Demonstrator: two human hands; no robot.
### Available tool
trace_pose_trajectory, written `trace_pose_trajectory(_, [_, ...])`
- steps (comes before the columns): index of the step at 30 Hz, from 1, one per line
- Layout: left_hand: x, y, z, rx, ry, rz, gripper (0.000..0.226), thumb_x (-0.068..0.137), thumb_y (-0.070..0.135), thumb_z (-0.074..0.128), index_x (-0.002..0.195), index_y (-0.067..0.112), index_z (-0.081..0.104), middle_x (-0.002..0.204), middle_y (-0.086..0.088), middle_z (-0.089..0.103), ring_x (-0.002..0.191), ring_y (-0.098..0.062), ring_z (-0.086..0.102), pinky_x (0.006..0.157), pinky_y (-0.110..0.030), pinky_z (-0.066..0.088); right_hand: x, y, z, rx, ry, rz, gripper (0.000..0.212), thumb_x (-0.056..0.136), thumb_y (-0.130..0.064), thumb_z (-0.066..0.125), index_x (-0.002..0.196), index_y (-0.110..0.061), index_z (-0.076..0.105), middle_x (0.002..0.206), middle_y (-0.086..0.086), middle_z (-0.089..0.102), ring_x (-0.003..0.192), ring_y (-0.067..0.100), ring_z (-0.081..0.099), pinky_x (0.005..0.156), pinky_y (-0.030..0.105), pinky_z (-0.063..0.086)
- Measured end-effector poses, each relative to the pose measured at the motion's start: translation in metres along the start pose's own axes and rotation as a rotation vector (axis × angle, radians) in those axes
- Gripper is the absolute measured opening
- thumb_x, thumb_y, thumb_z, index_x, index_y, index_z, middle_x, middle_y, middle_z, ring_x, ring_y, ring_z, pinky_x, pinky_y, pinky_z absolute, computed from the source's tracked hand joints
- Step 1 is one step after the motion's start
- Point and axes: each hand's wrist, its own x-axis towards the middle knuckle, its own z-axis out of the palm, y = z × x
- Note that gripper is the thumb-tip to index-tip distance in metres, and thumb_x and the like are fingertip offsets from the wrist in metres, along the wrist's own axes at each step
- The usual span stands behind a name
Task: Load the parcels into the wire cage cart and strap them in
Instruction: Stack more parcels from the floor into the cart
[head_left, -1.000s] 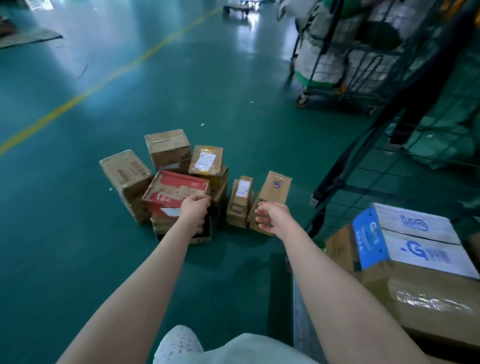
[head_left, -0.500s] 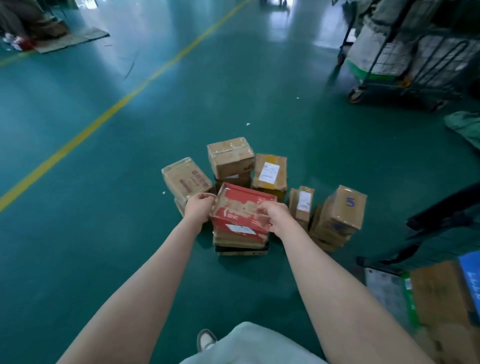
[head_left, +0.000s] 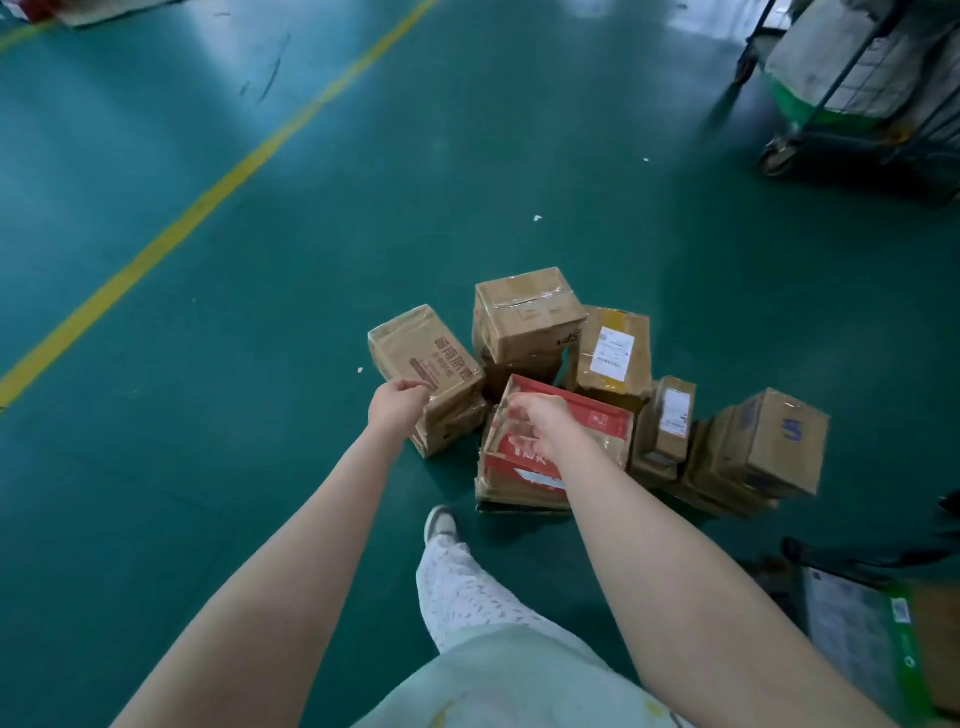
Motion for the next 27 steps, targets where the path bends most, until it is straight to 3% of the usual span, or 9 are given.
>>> trace_pose_trajectory(3, [0.038, 0.015, -0.006, 0.019, -0.022, -0.022, 0.017, 0.092, 0.008, 0.046, 0.094, 0.018, 0.060, 0.122, -0.005, 0.060, 0.097, -0.019, 0.053, 0.073, -0.028, 0.041, 0.029, -0.018, 0.020, 0.017, -0.009, 0.042, 0.027, 0.094, -0.011, 0.054, 0.121, -0.005, 0.056, 0.083, 0.004, 0.061, 0.073, 0.016, 0.058, 0.072, 0.031, 0.051])
trace_pose_trajectory(7, [0.097, 0.047, -0.014, 0.084, -0.038, -0.070, 0.024, 0.092, 0.009, 0.046, 0.109, 0.009, 0.063, 0.107, -0.001, 0.058, 0.083, -0.015, 0.052, 0.057, -0.023, 0.038, 0.072, -0.054, 0.047, 0.024, 0.003, 0.094, 0.022, 0.095, -0.010, 0.052, 0.115, -0.003, 0.058, 0.081, 0.003, 0.059, 0.069, 0.015, 0.056, 0.063, 0.027, 0.049])
trace_pose_trajectory(11, [0.151, 0.069, -0.011, 0.126, -0.070, -0.080, 0.026, 0.093, 0.013, 0.048, 0.115, 0.011, 0.061, 0.117, -0.004, 0.061, 0.104, -0.022, 0.057, 0.079, -0.028, 0.044, 0.114, -0.082, 0.072, 0.036, 0.012, 0.112, 0.022, 0.094, -0.012, 0.052, 0.113, -0.004, 0.061, 0.081, 0.003, 0.061, 0.068, 0.015, 0.057, 0.055, 0.027, 0.046])
trace_pose_trajectory(13, [0.171, 0.076, -0.008, 0.170, -0.099, -0.075, 0.025, 0.093, 0.014, 0.048, 0.115, 0.012, 0.061, 0.119, -0.004, 0.061, 0.109, -0.022, 0.056, 0.081, -0.029, 0.043, 0.129, -0.091, 0.081, 0.053, 0.021, 0.124, 0.021, 0.094, -0.012, 0.052, 0.112, -0.005, 0.060, 0.081, 0.003, 0.061, 0.069, 0.015, 0.057, 0.056, 0.027, 0.046])
trace_pose_trajectory(16, [0.204, 0.081, -0.006, 0.216, -0.148, -0.101, 0.026, 0.094, 0.012, 0.046, 0.115, 0.011, 0.061, 0.117, -0.004, 0.060, 0.097, -0.018, 0.054, 0.067, -0.025, 0.040, 0.152, -0.096, 0.094, 0.080, 0.029, 0.176, 0.021, 0.093, -0.011, 0.052, 0.111, -0.004, 0.060, 0.081, 0.003, 0.060, 0.068, 0.015, 0.056, 0.056, 0.026, 0.047])
trace_pose_trajectory(18, [0.232, 0.083, -0.005, 0.256, -0.156, -0.122, 0.026, 0.093, 0.011, 0.045, 0.114, 0.011, 0.061, 0.117, -0.004, 0.061, 0.094, -0.017, 0.053, 0.066, -0.025, 0.039, 0.172, -0.097, 0.100, 0.113, 0.044, 0.208, 0.022, 0.093, -0.009, 0.051, 0.112, -0.004, 0.060, 0.082, 0.004, 0.060, 0.071, 0.015, 0.057, 0.058, 0.026, 0.048])
trace_pose_trajectory(22, [0.285, 0.080, -0.002, 0.342, -0.198, -0.157, 0.027, 0.093, 0.013, 0.045, 0.114, 0.010, 0.062, 0.104, -0.005, 0.060, 0.092, -0.018, 0.053, 0.068, -0.025, 0.040, 0.202, -0.091, 0.110, 0.190, 0.083, 0.259, 0.024, 0.095, -0.009, 0.050, 0.116, -0.002, 0.058, 0.097, 0.010, 0.064, 0.089, 0.022, 0.059, 0.073, 0.030, 0.049])
trace_pose_trajectory(26, [0.334, 0.074, 0.004, 0.429, -0.255, -0.154, 0.020, 0.092, 0.014, 0.046, 0.075, 0.019, 0.055, 0.084, 0.001, 0.054, 0.087, -0.019, 0.051, 0.060, -0.025, 0.038, 0.235, -0.081, 0.124, 0.279, 0.178, 0.315, 0.024, 0.095, -0.008, 0.050, 0.116, -0.002, 0.059, 0.087, 0.007, 0.062, 0.077, 0.018, 0.058, 0.063, 0.026, 0.049])
trace_pose_trajectory(27, [0.348, 0.071, 0.005, 0.460, -0.278, -0.146, 0.021, 0.092, 0.013, 0.046, 0.074, 0.020, 0.053, 0.081, 0.002, 0.053, 0.086, -0.018, 0.051, 0.060, -0.025, 0.039, 0.248, -0.075, 0.132, 0.305, 0.211, 0.332, 0.024, 0.095, -0.008, 0.050, 0.116, -0.002, 0.059, 0.087, 0.006, 0.060, 0.076, 0.017, 0.057, 0.060, 0.025, 0.048])
